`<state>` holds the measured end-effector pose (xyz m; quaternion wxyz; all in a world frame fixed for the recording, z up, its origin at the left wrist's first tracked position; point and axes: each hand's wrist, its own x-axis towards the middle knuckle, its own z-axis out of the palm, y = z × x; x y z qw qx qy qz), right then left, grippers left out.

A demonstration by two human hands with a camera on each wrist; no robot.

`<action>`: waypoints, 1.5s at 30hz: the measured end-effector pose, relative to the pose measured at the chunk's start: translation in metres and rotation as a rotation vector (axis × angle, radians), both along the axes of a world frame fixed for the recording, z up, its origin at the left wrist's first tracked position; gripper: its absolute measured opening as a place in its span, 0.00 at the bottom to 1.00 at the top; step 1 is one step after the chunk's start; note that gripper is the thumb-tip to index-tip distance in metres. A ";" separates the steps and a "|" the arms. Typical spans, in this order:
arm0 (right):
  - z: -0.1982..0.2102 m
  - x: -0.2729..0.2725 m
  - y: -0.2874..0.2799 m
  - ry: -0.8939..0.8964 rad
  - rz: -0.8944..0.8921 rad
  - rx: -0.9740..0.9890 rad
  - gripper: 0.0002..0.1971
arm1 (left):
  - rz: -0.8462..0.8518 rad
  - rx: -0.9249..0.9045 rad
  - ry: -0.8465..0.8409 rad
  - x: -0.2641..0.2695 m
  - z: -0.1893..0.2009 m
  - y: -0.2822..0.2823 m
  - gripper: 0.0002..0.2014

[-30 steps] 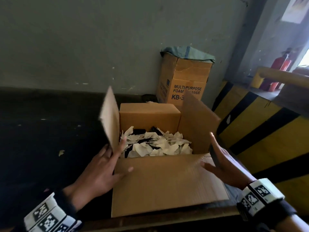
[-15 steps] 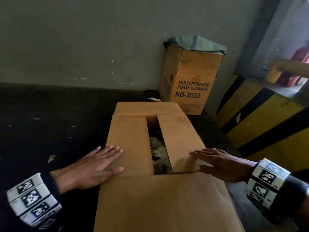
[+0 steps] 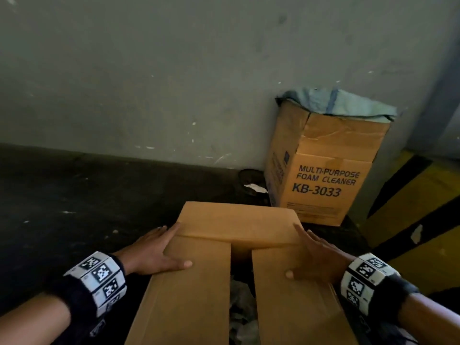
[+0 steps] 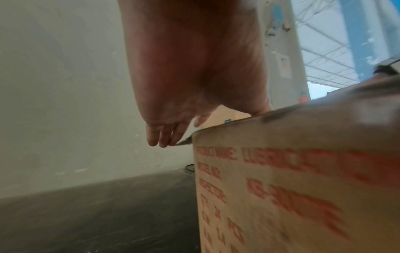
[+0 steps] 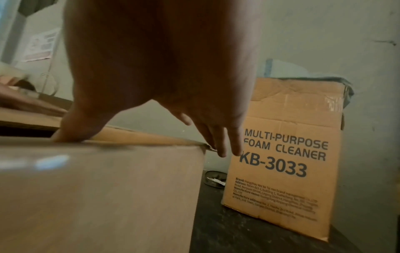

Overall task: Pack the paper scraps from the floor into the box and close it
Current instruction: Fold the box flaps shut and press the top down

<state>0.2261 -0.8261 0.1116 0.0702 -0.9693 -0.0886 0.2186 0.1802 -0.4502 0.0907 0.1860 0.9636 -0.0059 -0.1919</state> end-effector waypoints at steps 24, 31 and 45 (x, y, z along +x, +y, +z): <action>-0.003 -0.050 -0.031 -0.595 -0.292 0.700 0.39 | 0.101 -0.568 -0.514 -0.070 0.033 -0.002 0.63; -0.007 -0.143 -0.020 -0.122 -0.050 0.206 0.16 | -0.220 -0.072 -0.186 -0.140 0.010 0.000 0.55; -0.024 -0.354 0.022 -0.327 0.516 0.046 0.49 | -0.883 0.157 -0.358 -0.296 -0.003 -0.049 0.53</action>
